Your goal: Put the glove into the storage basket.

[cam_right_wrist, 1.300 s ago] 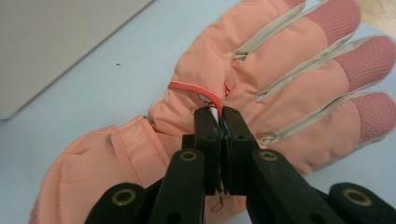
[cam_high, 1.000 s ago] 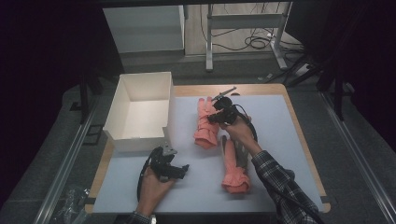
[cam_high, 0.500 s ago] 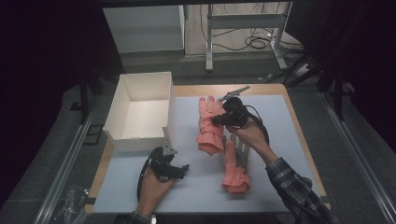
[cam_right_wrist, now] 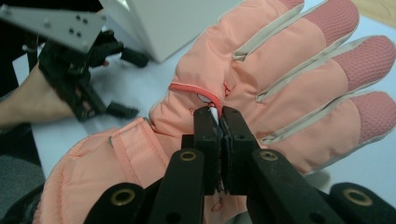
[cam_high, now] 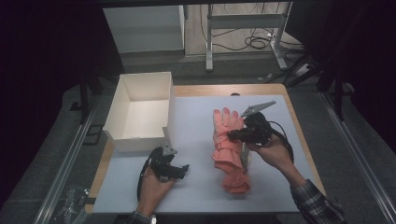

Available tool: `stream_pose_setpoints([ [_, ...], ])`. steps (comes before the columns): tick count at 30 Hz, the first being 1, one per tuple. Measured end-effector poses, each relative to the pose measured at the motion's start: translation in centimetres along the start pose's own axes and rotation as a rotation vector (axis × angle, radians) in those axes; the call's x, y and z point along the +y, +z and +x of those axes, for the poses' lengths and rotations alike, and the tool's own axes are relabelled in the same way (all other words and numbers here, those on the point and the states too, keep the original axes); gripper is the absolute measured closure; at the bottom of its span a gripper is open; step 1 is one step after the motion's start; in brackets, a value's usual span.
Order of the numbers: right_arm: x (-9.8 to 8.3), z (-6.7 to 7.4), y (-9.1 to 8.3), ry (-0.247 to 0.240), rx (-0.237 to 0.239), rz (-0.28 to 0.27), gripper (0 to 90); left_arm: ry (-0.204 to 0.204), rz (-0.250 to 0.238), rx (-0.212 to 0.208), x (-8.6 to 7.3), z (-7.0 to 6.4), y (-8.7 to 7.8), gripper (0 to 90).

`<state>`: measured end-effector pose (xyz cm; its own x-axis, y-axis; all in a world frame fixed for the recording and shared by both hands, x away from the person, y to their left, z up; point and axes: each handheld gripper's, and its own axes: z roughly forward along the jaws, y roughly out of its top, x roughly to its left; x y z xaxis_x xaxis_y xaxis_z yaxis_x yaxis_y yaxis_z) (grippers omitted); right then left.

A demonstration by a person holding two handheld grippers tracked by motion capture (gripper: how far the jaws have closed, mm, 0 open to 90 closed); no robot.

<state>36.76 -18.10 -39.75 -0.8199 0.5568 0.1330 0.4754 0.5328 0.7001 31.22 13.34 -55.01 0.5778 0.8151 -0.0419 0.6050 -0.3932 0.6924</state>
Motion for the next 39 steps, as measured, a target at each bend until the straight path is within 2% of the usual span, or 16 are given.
stream_pose_setpoints([
  [4, -2.1, 0.3, -1.0, 0.007, -0.011, 0.012, 85.5, -0.003, 0.000, -0.001, 0.0, 0.0, 0.0, 2.5],
  [5, -3.1, 0.5, -1.3, 0.010, -0.017, 0.026, 85.4, -0.003, 0.000, 0.000, 0.0, 0.0, 0.0, 2.5],
  [8, -4.1, 0.6, -1.3, 0.011, -0.030, 0.035, 85.2, -0.004, -0.002, 0.000, 0.0, 0.0, 0.0, 2.5],
  [9, -5.0, 0.7, -0.9, 0.014, -0.041, 0.049, 85.1, -0.001, -0.003, 0.001, 0.0, 0.0, 0.0, 2.5],
  [12, -5.8, 0.5, -0.2, 0.021, -0.046, 0.054, 84.8, -0.002, -0.003, 0.001, 0.0, 0.0, 0.0, 2.5],
  [16, -7.0, 0.6, 1.2, 0.030, -0.067, 0.036, 83.4, -0.004, -0.003, 0.000, 0.0, 0.0, 0.0, 2.5],
  [17, -7.3, 0.7, 1.7, 0.023, -0.086, 0.039, 82.6, -0.004, -0.003, 0.000, 0.0, 0.0, 0.0, 2.5],
  [19, -7.6, 0.8, 2.0, 0.025, -0.099, 0.039, 81.0, -0.004, -0.003, 0.001, 0.0, 0.0, 0.0, 2.5],
  [22, -7.9, 0.7, 2.1, 0.037, -0.089, 0.028, 78.4, -0.003, -0.003, 0.001, 0.0, 0.0, 0.0, 2.5],
  [25, -7.9, 0.7, 1.6, 0.025, -0.096, 0.022, 68.6, -0.003, -0.003, 0.001, 0.0, 0.0, 0.0, 2.5],
  [26, -7.7, 0.7, 1.2, 0.002, -0.097, 0.016, 61.8, -0.004, -0.003, 0.001, 0.0, 0.0, 0.0, 2.5],
  [27, -7.7, 0.7, 1.2, 0.002, -0.097, 0.016, 61.8, -0.004, -0.003, 0.001, 0.0, 0.0, 0.0, 2.5],
  [29, -7.4, 0.8, 0.5, -0.029, -0.099, -0.003, 57.2, -0.004, -0.003, 0.001, 0.0, 0.0, 0.0, 2.5],
  [30, -7.2, 0.9, -0.1, -0.047, -0.117, -0.016, 55.3, 0.003, 0.005, 0.000, 0.0, 0.0, 0.0, 2.5],
  [36, -7.3, 0.4, -2.0, -0.036, -0.141, -0.066, 54.8, 0.003, 0.004, 0.000, 0.0, 0.0, 0.0, 2.5],
  [39, -8.6, -0.3, -2.6, -0.015, -0.148, -0.089, 54.9, 0.002, 0.002, 0.001, 0.0, 0.0, 0.0, 2.6],
])
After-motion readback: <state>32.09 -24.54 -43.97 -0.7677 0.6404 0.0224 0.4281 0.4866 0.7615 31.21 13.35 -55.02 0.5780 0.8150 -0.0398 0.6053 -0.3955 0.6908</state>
